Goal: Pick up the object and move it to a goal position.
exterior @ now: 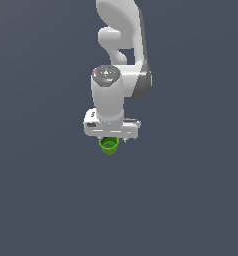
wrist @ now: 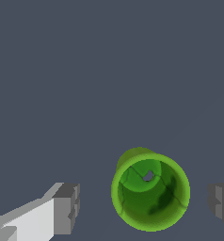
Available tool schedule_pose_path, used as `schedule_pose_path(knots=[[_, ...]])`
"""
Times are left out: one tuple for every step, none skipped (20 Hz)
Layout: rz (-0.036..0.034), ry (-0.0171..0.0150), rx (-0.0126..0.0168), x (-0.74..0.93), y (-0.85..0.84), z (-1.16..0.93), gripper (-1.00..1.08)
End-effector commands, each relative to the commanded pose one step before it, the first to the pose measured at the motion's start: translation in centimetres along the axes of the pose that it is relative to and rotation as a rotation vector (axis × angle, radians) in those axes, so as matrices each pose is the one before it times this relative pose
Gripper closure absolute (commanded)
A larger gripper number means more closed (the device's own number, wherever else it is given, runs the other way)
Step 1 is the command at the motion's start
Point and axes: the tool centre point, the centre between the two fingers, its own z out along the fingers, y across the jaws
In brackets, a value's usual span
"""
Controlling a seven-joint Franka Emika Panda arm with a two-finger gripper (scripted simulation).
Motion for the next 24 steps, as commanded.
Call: schedule_pose_path(knots=[[0.0,0.0,0.0,0.0,0.001,0.0,-0.2],[0.00072,0.00095,0.00006,0.021,0.007,-0.043,-0.2],[0.00191,0.00242,0.0002,0.064,0.007,-0.103,-0.2],[0.00333,0.00417,0.00036,0.102,0.022,-0.179,-0.2],[0.00468,0.0058,0.00054,0.137,0.03,-0.239,-0.2],[0.00454,0.00552,0.00059,0.124,0.031,-0.216,-0.2],[0.00319,0.00379,0.00046,0.079,0.022,-0.136,-0.2],[0.00169,0.00194,0.00027,0.037,0.011,-0.061,-0.2],[0.0,0.0,0.0,-0.004,0.0,0.004,-0.2],[-0.00162,-0.00188,-0.00026,-0.034,-0.009,0.056,-0.2],[-0.00309,-0.0034,-0.00057,-0.049,-0.028,0.09,-0.2],[-0.00444,-0.00484,-0.00084,-0.066,-0.039,0.118,-0.2],[-0.00587,-0.00638,-0.0011,-0.086,-0.051,0.152,-0.2],[-0.00741,-0.00808,-0.00137,-0.108,-0.066,0.195,-0.2],[-0.009,-0.00985,-0.00162,-0.133,-0.08,0.24,-0.2],[-0.01051,-0.01152,-0.00184,-0.154,-0.093,0.279,-0.2],[-0.012,-0.01318,-0.00205,-0.172,-0.107,0.317,-0.2],[-0.01351,-0.01488,-0.00224,-0.191,-0.122,0.357,-0.2],[-0.01504,-0.01661,-0.0024,-0.21,-0.137,0.397,-0.2],[-0.01654,-0.01833,-0.00252,-0.226,-0.151,0.436,-0.2],[-0.01803,-0.02005,-0.00261,-0.241,-0.166,0.474,-0.2],[-0.01949,-0.02176,-0.00266,-0.255,-0.18,0.511,-0.2],[-0.01912,-0.02143,-0.00244,-0.243,-0.179,0.5,-0.2],[-0.01754,-0.01974,-0.00209,-0.216,-0.165,0.458,-0.2]])
